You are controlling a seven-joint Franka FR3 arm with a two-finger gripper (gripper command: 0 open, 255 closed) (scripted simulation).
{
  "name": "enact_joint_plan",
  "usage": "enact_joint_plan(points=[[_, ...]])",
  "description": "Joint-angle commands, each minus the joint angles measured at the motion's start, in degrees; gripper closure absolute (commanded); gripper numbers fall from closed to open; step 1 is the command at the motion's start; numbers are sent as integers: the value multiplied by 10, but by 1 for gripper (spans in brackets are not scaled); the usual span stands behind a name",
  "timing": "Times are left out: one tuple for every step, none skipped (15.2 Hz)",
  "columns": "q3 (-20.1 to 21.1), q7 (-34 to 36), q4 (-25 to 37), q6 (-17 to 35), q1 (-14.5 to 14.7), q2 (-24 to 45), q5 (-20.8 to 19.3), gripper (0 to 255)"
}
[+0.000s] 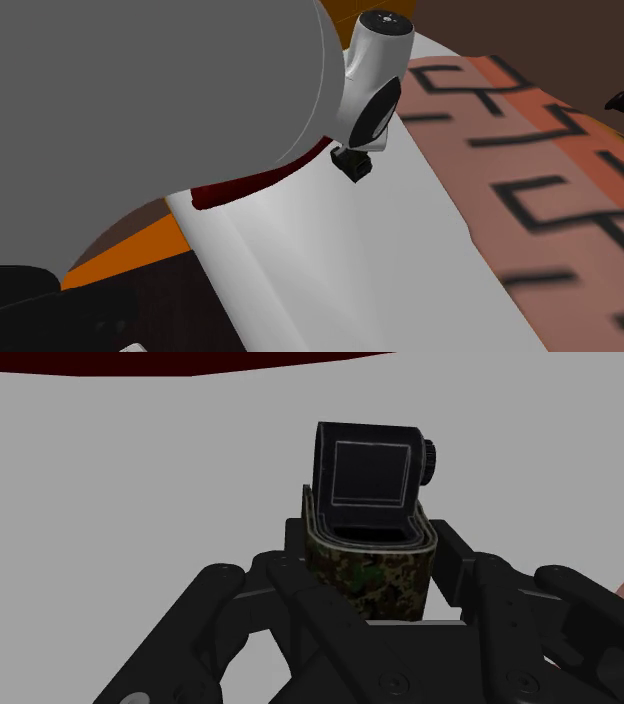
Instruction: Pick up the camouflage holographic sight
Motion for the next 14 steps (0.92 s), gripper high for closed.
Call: enact_joint_plan(points=[[5, -4, 3, -10, -4, -9, 7, 255], [8, -7, 4, -16, -6, -14, 11, 255], [11, -9, 5, -22, -8, -19, 15, 255], [13, -11, 6, -27, -10, -24, 19, 255], [16, -14, 8, -33, -12, -29, 23, 255], [18, -16, 9, -39, -14, -34, 27, 255], [21, -19, 11, -45, -15, -39, 31, 255], [23, -21, 13, -51, -17, -44, 35, 255], [25, -23, 15, -57, -19, -48, 39, 255], [27, -26, 17, -63, -21, -53, 42, 255], [29, -28, 19, -69, -22, -58, 46, 255], [31, -30, 21, -75, -24, -62, 50, 255], [33, -32, 24, -81, -25, -67, 54, 255], [34, -33, 24, -82, -26, -67, 54, 255]])
